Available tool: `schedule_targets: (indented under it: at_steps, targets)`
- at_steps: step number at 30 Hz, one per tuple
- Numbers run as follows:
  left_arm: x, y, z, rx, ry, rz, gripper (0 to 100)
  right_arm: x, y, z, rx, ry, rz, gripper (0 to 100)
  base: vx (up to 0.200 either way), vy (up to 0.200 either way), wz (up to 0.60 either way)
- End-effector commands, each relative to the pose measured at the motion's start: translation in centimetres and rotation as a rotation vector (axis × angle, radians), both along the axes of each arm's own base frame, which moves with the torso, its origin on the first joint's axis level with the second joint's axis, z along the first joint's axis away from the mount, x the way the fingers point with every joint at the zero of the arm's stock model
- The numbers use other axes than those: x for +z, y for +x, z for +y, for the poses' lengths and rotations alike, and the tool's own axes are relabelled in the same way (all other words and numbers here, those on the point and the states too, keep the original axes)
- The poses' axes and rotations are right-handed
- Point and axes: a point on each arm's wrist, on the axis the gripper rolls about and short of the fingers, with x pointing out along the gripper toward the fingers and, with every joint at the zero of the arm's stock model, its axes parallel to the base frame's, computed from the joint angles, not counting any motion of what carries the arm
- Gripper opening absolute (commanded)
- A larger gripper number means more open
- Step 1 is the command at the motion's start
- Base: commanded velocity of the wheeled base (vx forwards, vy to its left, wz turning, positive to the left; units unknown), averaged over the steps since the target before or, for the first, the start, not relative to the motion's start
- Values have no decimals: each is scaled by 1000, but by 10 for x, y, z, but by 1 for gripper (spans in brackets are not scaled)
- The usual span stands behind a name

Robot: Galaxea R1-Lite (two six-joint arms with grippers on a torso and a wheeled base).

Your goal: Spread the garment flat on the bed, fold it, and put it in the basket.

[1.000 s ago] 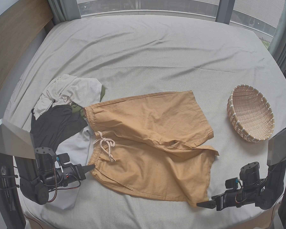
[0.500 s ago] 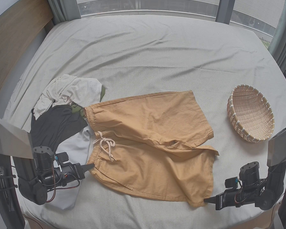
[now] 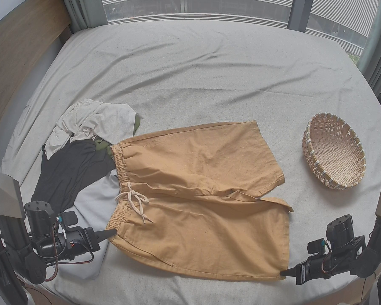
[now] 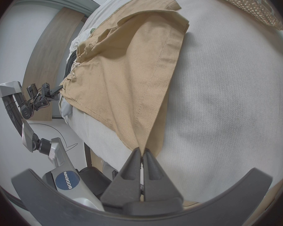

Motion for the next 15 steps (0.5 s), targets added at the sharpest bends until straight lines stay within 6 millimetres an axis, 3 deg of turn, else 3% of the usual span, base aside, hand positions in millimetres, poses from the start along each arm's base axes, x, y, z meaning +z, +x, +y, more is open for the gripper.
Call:
schedule_targets:
  at_steps: [1,15]
  targets:
    - [0,-8,1,-3,8,22,0,3,-7,0,15,-6,8,0,0,0,0]
    - [-18,-18,5,-56,109,138,0,-1,-13,-2,20,-36,76,0,0,0,0]
